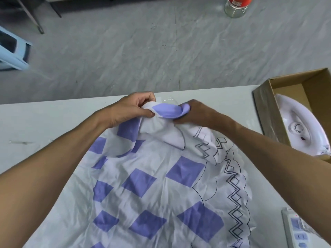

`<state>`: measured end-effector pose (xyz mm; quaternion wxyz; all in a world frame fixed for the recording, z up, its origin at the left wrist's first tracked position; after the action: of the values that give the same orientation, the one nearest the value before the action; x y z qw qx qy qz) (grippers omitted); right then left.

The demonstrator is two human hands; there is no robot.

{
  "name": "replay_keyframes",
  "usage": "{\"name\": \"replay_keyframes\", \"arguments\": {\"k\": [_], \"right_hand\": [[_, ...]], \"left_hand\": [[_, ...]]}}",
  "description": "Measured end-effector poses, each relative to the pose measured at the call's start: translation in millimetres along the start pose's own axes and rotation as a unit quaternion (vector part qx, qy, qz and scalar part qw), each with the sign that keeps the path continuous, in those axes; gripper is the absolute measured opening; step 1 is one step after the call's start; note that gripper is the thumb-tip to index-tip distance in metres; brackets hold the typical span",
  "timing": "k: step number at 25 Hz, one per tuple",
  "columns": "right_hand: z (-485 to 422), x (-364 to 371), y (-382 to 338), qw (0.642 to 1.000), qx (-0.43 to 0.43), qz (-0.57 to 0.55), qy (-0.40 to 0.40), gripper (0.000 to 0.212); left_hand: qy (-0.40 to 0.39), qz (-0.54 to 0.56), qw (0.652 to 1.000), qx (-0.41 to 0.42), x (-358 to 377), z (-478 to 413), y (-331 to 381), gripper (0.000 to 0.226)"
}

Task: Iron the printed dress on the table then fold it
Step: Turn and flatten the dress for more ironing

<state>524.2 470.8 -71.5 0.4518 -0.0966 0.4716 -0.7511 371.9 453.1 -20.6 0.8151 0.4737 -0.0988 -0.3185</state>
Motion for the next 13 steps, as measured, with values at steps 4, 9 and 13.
{"name": "replay_keyframes", "arguments": {"k": [4,9,13], "right_hand": [[26.3,-94.2,-23.0,0.945,-0.068,0.057,0.313,0.021],[2.5,-16.8,-24.5,0.840,-0.126,0.384,0.362,0.054],[-29.7,126.6,29.3,0.879,-0.135,0.441,0.120,0.062]], "left_hand": [[0.262,0.015,0.961,0.083,-44.9,-5.4,0.7,0.021],[0.344,-0.200,0.908,-0.133,-57.6,24.7,-92.4,0.065],[0.238,-0.286,0.896,-0.243,-58.6,90.8,-190.3,0.082]]}}
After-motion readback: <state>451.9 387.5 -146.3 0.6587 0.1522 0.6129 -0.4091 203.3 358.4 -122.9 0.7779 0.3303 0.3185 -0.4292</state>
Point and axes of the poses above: each hand's wrist, its own z-axis away from the middle knuckle, its own x-axis out of the palm, y = z × x, the point moved 9 cm from there along -z, towards the middle knuckle, and after that the axes turned 5 degrees about -y, right-handed, at the moved point
